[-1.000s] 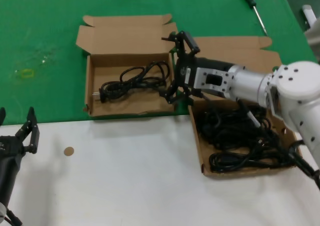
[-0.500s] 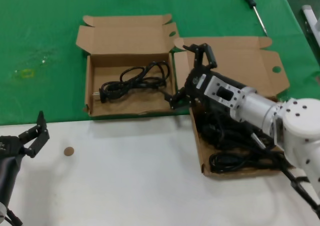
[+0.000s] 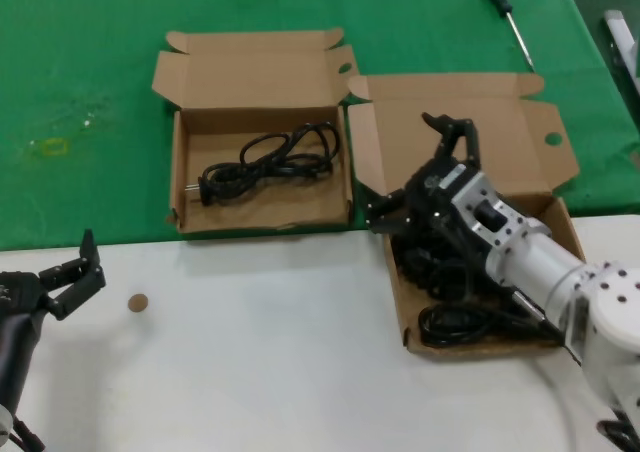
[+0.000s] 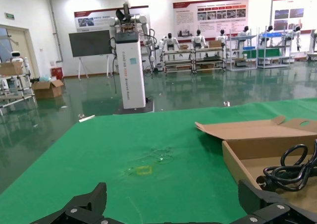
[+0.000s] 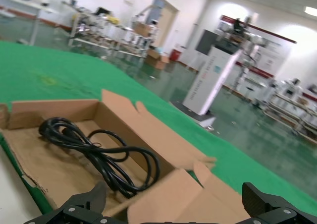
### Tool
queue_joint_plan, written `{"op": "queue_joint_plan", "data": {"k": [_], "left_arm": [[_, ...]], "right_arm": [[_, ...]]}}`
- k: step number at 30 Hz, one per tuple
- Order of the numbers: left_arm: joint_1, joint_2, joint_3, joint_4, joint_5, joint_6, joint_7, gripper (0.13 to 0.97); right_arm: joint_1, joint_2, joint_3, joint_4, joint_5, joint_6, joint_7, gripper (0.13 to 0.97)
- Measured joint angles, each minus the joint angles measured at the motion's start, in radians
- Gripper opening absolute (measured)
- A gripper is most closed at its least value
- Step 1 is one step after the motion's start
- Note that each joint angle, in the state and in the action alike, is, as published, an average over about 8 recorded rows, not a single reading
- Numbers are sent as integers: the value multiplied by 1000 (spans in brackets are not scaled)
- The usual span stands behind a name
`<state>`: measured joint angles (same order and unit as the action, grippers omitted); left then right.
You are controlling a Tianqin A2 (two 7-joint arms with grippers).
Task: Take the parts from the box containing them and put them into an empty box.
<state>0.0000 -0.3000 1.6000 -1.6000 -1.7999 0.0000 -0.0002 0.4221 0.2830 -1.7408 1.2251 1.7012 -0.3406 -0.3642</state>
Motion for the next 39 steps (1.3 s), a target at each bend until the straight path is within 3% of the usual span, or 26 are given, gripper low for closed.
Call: {"op": "queue_joint_plan", "data": {"k": [12,25,39], "left_arm": [[0,0,0,0,0,0,0,959],[0,0,0,0,0,0,0,966],[0,0,0,0,0,0,0,966]], "right_arm": [[-177,7,59,158,42,143,153,966],[-360,14,120,319,84,290,310,966],[-385,15,128,342,90,311,332,966]]}}
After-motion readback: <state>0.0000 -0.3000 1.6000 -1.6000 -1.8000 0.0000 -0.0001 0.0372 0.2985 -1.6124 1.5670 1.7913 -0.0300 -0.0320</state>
